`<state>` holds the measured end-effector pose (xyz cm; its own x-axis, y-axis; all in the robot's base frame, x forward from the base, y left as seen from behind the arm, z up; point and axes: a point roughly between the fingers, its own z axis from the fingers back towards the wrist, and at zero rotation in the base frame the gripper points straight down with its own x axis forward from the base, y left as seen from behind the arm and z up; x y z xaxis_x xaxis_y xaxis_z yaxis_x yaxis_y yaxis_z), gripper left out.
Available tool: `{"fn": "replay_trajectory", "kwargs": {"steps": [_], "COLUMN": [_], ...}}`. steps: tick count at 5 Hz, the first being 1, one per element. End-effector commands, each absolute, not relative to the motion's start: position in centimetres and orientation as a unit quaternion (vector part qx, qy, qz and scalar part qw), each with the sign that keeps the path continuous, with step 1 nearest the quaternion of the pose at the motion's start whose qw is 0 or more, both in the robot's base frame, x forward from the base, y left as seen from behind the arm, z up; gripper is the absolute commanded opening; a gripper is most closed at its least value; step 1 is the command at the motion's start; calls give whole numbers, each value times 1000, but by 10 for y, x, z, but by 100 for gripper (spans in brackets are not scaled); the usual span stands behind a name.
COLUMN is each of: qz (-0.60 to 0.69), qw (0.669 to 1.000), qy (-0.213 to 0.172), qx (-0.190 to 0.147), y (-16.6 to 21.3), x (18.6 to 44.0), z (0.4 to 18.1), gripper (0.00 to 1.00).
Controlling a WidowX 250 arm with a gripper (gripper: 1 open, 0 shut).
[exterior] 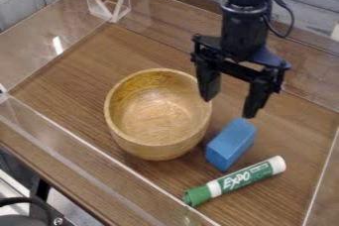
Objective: Put the blue block in the brown bowl
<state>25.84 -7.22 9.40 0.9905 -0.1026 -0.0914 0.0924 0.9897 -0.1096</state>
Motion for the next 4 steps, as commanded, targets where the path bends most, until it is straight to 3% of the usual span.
{"fn": "replay_trajectory", "kwargs": {"steps": [1, 4], "qz": [-68, -103], "qw": [996, 992], "qy": [18, 26], "qx": [-61, -68], "y": [-79, -87], "x": [260, 256], "z": [105, 90], "gripper": [100, 100]}}
